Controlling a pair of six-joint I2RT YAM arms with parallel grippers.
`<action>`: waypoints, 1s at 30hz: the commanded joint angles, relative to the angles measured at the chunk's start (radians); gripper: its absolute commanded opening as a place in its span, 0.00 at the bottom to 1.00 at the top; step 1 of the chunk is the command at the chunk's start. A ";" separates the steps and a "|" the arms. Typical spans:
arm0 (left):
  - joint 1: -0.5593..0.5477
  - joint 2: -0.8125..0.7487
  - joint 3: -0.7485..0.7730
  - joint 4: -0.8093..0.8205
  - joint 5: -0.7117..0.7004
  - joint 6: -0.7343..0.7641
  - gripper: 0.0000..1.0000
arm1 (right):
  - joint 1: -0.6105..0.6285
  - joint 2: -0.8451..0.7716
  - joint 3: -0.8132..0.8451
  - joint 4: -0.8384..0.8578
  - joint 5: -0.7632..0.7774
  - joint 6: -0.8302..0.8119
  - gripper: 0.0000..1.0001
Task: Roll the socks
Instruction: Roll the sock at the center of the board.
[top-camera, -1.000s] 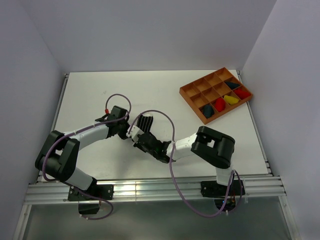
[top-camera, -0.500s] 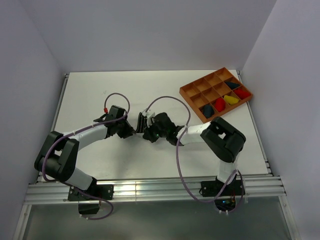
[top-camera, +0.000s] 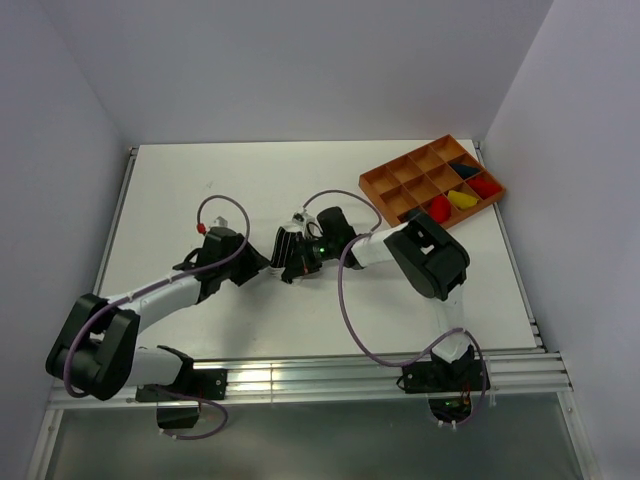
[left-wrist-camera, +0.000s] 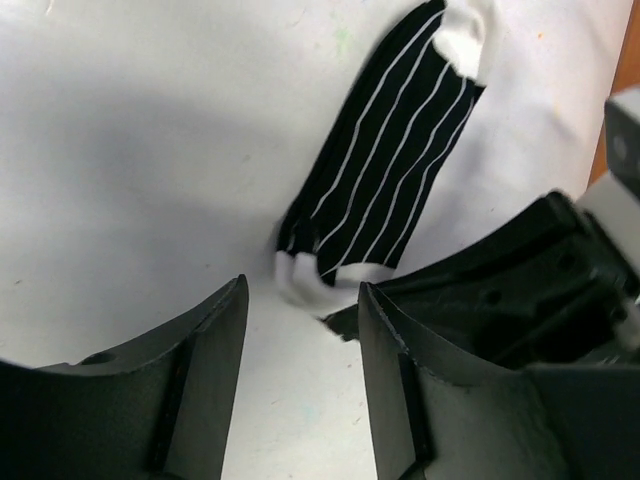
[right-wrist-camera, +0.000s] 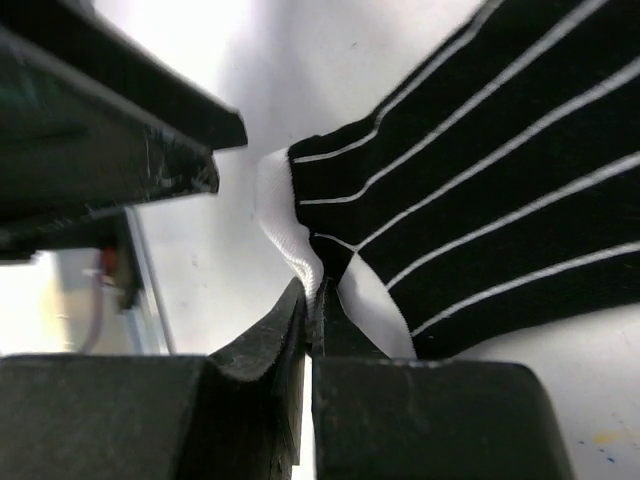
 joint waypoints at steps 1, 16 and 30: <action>0.002 -0.059 -0.066 0.124 -0.001 0.003 0.52 | -0.028 0.031 0.040 0.020 -0.074 0.138 0.00; -0.010 0.022 -0.139 0.222 0.033 -0.014 0.30 | -0.064 0.088 0.052 -0.012 -0.063 0.332 0.00; -0.031 0.133 -0.137 0.328 0.054 -0.051 0.39 | -0.064 0.103 0.070 -0.030 -0.065 0.338 0.00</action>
